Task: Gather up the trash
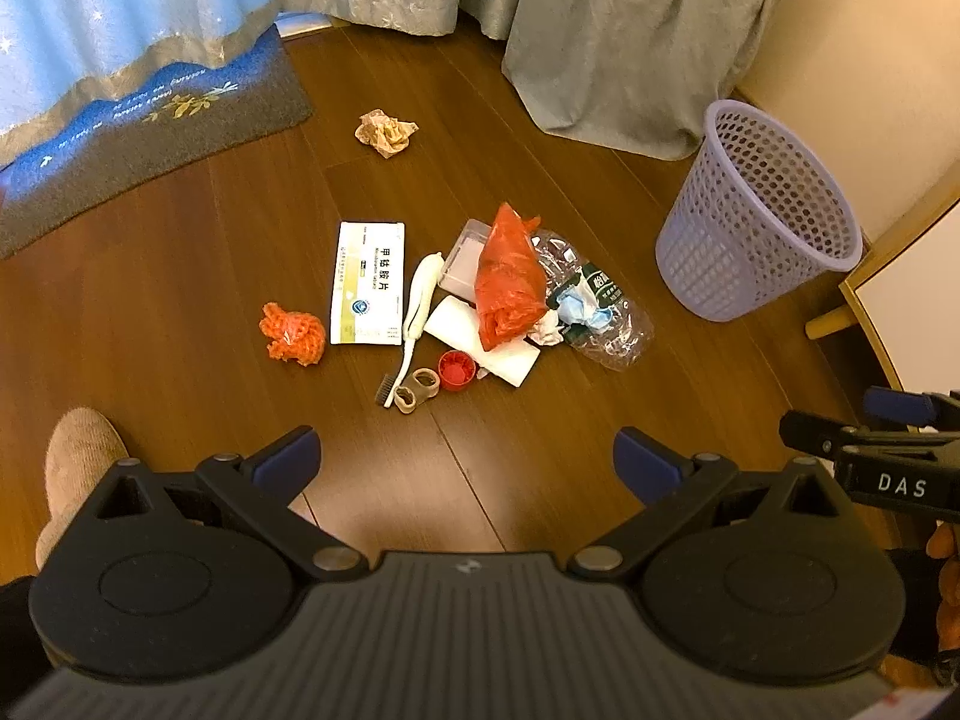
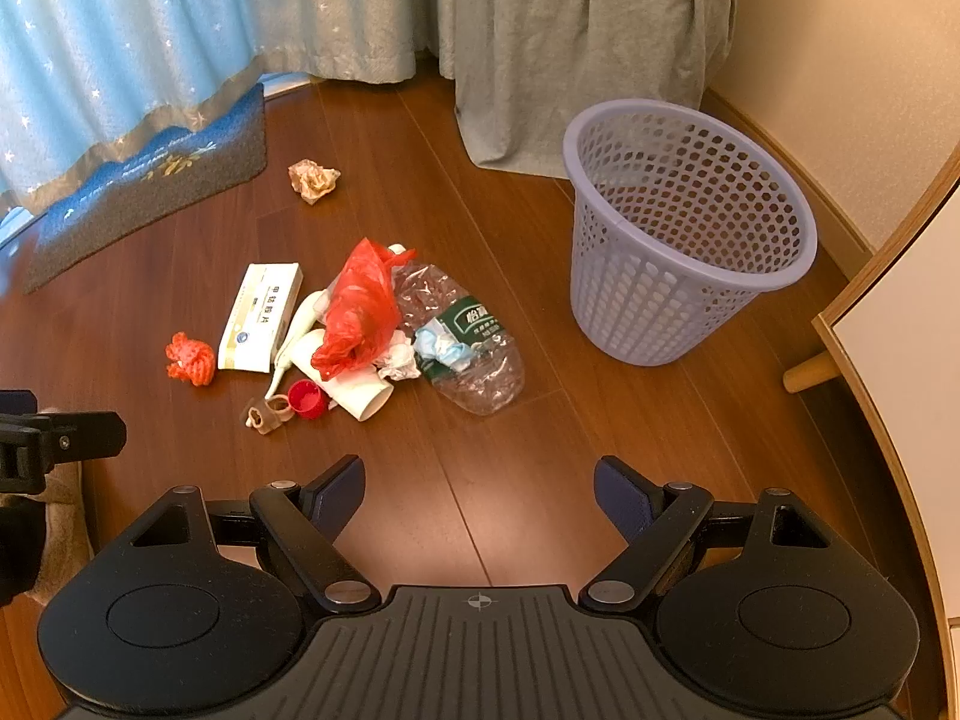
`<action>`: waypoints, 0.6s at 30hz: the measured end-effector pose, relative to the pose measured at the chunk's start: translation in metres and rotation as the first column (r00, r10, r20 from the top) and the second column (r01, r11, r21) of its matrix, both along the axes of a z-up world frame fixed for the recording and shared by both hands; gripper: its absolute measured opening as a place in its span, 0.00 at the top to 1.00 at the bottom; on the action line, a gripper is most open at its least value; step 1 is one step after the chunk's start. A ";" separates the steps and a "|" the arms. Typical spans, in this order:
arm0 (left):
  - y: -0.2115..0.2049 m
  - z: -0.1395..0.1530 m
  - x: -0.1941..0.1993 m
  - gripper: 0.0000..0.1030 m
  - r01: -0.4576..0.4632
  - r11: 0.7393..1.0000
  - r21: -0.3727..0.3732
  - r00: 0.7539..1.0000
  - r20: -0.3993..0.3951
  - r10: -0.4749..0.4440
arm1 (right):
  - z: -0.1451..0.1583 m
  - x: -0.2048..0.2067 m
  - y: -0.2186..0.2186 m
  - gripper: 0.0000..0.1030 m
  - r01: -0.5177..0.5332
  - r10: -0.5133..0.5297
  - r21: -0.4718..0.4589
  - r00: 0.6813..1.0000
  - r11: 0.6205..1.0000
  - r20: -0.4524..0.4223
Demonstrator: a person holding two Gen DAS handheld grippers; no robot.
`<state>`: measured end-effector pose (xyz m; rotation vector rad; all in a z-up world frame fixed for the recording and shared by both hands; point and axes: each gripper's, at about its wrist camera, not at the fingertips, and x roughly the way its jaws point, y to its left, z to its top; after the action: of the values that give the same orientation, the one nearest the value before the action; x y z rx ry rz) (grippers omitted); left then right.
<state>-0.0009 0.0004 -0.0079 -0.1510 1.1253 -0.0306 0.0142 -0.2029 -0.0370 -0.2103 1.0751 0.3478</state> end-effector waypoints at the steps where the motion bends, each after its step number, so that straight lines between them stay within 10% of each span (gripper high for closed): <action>1: 0.000 0.000 0.000 0.01 0.000 1.000 0.003 1.000 0.002 0.000 | 0.000 0.000 0.000 0.21 0.000 0.000 0.000 1.000 1.000 0.000; 18: -0.002 0.000 0.000 0.01 0.004 1.000 0.004 1.000 0.001 -0.004 | -0.002 -0.002 0.001 0.21 -0.001 0.001 -0.001 1.000 1.000 0.000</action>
<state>-0.0005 -0.0011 -0.0081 -0.1455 1.1251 -0.0315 0.0124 -0.2022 -0.0393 -0.2117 1.0749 0.3482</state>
